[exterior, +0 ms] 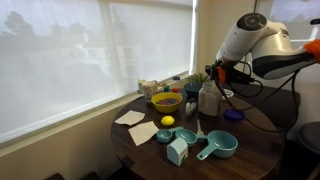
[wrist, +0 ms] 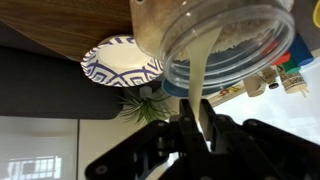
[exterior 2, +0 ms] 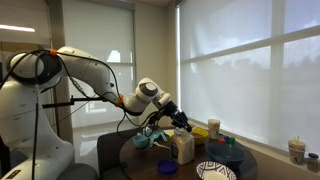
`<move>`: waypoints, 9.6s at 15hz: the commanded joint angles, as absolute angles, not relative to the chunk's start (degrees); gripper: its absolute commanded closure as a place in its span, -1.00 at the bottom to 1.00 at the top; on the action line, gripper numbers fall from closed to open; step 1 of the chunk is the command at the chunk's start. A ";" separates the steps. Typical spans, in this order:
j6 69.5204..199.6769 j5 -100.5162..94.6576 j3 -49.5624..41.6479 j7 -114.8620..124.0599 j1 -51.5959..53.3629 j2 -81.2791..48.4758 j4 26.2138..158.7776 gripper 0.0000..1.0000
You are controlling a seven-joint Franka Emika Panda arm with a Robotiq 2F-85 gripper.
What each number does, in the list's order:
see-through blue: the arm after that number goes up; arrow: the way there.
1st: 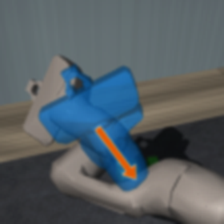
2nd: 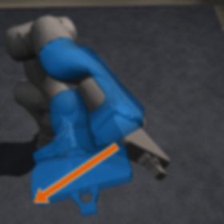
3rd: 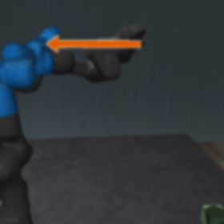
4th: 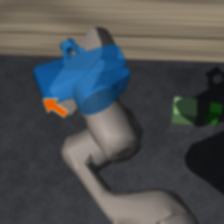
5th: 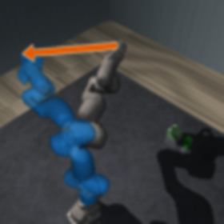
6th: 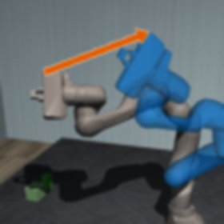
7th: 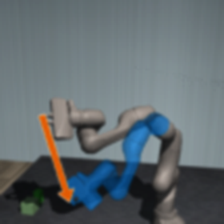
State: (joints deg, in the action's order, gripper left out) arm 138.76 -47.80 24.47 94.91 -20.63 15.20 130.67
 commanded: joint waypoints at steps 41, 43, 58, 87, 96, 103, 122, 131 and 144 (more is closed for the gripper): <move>122.70 -26.07 6.19 96.73 -3.46 12.18 115.74 0.94; 122.02 -25.01 6.11 95.96 -3.59 12.88 115.74 0.94; 120.80 -15.85 3.06 83.31 -4.31 21.20 123.89 0.94; 121.65 -15.90 3.04 68.31 -6.89 26.52 140.59 0.94; 133.88 -25.32 5.78 74.59 -11.19 25.73 145.94 0.94; 140.01 -37.44 10.40 83.90 -13.42 27.06 150.35 0.94; 141.01 -75.63 10.04 116.49 -6.64 27.63 153.44 0.94; 135.83 -86.89 7.16 126.04 -0.14 27.57 154.32 0.94; 124.56 -95.64 6.59 129.75 7.33 28.90 154.99 0.94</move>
State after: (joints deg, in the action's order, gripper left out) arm 126.80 -93.54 7.17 128.03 5.15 26.39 153.34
